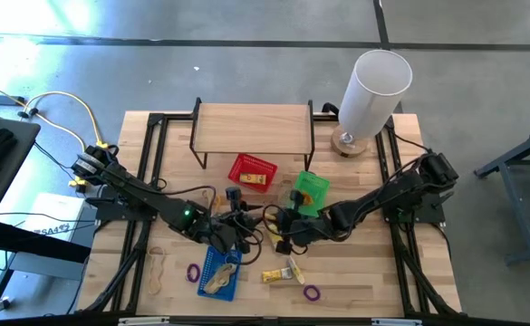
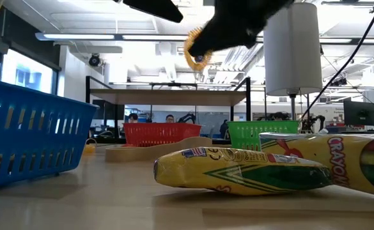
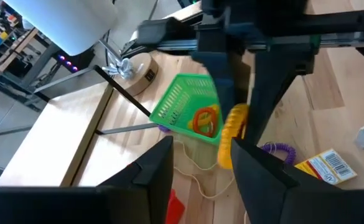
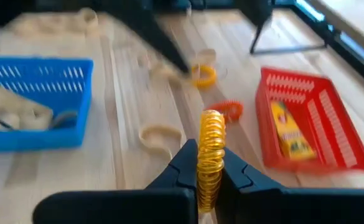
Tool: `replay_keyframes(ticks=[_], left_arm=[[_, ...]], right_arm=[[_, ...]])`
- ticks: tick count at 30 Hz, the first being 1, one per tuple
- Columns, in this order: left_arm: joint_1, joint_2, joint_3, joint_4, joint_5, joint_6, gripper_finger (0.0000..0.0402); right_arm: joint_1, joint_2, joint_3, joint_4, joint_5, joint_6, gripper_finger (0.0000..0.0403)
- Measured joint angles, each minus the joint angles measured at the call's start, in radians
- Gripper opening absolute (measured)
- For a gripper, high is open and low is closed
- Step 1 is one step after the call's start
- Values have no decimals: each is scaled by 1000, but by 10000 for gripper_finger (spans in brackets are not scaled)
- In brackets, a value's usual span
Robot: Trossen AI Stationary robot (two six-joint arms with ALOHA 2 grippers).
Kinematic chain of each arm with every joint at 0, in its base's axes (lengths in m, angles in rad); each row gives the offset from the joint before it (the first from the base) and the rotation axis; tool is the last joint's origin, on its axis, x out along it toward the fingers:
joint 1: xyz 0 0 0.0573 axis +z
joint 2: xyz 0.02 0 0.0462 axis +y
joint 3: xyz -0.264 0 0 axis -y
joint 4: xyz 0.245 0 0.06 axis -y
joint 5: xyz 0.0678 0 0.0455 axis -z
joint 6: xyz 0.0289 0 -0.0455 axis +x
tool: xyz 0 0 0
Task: Pick & Place Office Desk Supplies
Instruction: Put the yellow spring keychain into the green bin
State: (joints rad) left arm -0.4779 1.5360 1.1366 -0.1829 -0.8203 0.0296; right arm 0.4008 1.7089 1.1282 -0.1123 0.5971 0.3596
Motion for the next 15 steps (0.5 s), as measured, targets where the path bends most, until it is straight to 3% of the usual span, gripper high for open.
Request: replay_keyframes(ticks=[7, 15], left_arm=[[-19, 0, 0, -45, 19, -68, 153], [-19, -1, -1, -141, 202, -246, 153]], right_arm=[[52, -49, 0, -257, 82, 169, 7], [63, -136, 1, -622, 150, 460, 7]])
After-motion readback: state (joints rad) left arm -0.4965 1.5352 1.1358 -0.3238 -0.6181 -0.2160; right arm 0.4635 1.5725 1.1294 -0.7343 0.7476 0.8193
